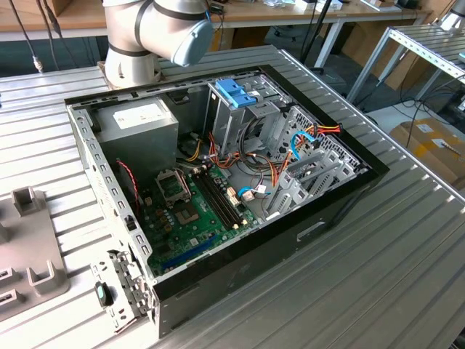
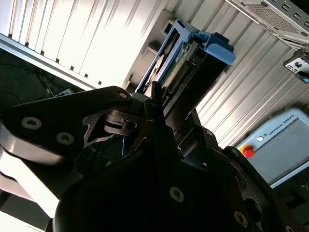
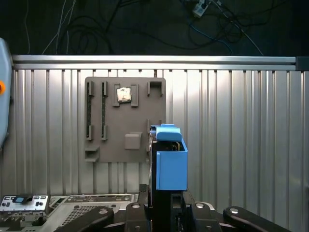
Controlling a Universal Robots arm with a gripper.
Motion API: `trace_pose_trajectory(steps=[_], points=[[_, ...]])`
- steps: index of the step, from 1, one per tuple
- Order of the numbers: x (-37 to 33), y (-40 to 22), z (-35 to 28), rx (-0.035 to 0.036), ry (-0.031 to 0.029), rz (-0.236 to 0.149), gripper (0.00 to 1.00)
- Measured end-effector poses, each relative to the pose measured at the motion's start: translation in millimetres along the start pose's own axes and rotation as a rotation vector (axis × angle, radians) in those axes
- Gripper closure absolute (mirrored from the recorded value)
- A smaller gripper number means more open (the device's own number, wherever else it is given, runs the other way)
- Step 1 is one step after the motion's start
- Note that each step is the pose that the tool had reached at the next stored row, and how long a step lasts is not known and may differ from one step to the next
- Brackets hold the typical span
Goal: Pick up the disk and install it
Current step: 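Pick up the disk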
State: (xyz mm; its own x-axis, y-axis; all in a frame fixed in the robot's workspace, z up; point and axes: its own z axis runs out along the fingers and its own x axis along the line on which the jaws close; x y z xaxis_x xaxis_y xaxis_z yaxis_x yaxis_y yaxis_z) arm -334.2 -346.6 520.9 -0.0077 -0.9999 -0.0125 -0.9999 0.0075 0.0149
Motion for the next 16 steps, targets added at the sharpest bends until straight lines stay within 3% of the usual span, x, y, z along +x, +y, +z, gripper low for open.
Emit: trace_pose_trajectory(steps=[1,5,7,9,11,13,16], points=[[0.0,-2.4,0.0,0.0001,0.0,0.0,0.65],[-0.2,-25.0,-0.3,0.0001,-0.0001,0.0,0.65],[-0.2,-31.5,-0.4,0.0,0.0,0.0,0.65],[-0.3,-44.9,-0.6,0.0,0.0,0.0,0.65],[-0.4,-51.7,-0.7,0.0,0.0,0.0,0.65],[-0.5,-66.2,-0.9,0.0,0.0,0.0,0.65],[-0.6,-79.9,-1.1,0.0001,-0.0001,0.0,0.65]])
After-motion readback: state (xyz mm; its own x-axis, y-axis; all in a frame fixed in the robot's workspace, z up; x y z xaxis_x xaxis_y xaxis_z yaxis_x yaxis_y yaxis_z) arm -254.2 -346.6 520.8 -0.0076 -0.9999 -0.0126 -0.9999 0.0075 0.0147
